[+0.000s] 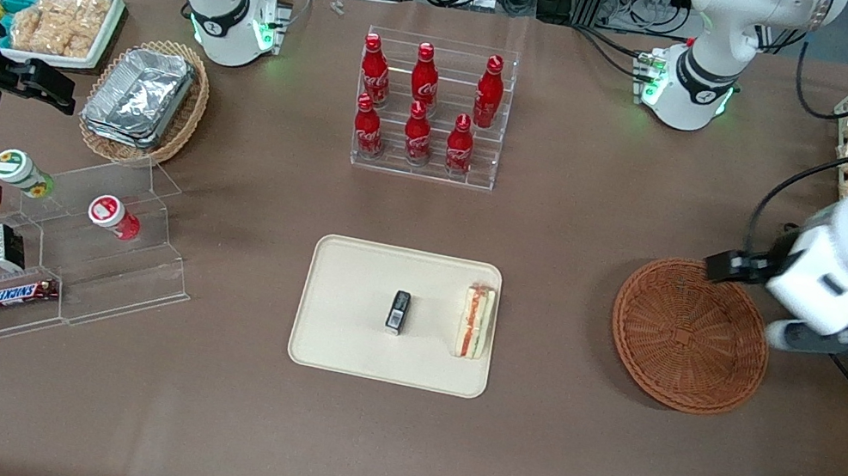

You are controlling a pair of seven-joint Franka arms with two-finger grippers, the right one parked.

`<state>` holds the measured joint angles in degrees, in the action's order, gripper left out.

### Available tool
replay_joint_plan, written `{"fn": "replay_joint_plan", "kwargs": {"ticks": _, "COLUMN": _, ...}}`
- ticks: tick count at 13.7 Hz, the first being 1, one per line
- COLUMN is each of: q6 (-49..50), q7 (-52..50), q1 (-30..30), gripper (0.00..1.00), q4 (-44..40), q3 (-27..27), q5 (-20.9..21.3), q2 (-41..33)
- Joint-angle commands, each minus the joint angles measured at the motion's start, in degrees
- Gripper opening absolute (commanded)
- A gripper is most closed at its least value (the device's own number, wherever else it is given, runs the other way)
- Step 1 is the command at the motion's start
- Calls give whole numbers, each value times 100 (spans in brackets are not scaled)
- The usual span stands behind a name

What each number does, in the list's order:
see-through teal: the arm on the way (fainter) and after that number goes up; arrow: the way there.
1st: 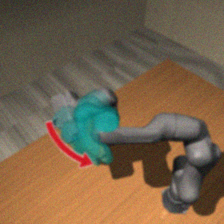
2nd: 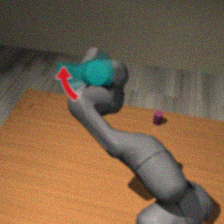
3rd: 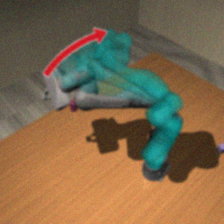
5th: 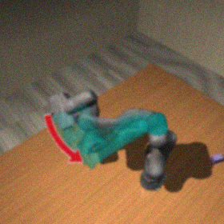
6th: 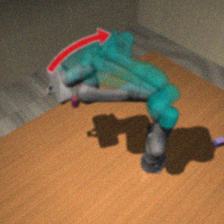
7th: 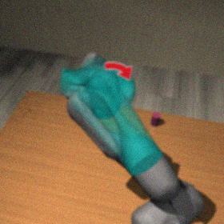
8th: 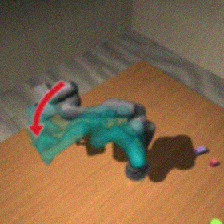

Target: Place sandwich from basket to tray

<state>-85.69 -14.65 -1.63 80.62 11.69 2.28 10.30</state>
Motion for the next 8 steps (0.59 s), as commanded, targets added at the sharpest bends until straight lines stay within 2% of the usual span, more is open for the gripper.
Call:
{"fn": "replay_joint_plan", "kwargs": {"ticks": 1, "q6": 350, "q7": 533, "q1": 14, "gripper": 100, "q4": 445, "q3": -491, "q5": -211, "q2": -834}}
{"fn": "replay_joint_plan", "kwargs": {"ticks": 4, "q6": 351, "q7": 524, "q1": 14, "gripper": 100, "q4": 1287, "q3": -615, "q5": -158, "q2": -1757}}
{"fn": "replay_joint_plan", "kwargs": {"ticks": 8, "q6": 351, "q7": 620, "q1": 14, "gripper": 100, "q4": 1141, "q3": -589, "q5": -237, "q2": -1655}}
